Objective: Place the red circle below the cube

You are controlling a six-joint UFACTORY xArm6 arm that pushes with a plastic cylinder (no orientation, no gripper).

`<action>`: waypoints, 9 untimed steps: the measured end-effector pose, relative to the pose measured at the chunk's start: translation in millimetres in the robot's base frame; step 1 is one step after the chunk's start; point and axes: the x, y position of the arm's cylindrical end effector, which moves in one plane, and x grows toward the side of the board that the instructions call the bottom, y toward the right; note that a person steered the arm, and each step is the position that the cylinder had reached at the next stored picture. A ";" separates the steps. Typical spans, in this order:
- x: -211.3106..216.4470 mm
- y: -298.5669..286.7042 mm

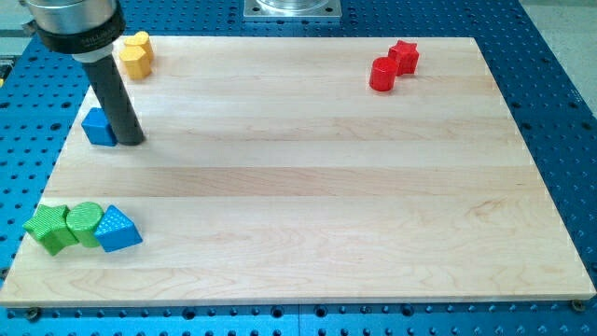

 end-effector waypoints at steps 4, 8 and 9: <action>-112.8 433.5; -89.3 198.0; -95.3 164.3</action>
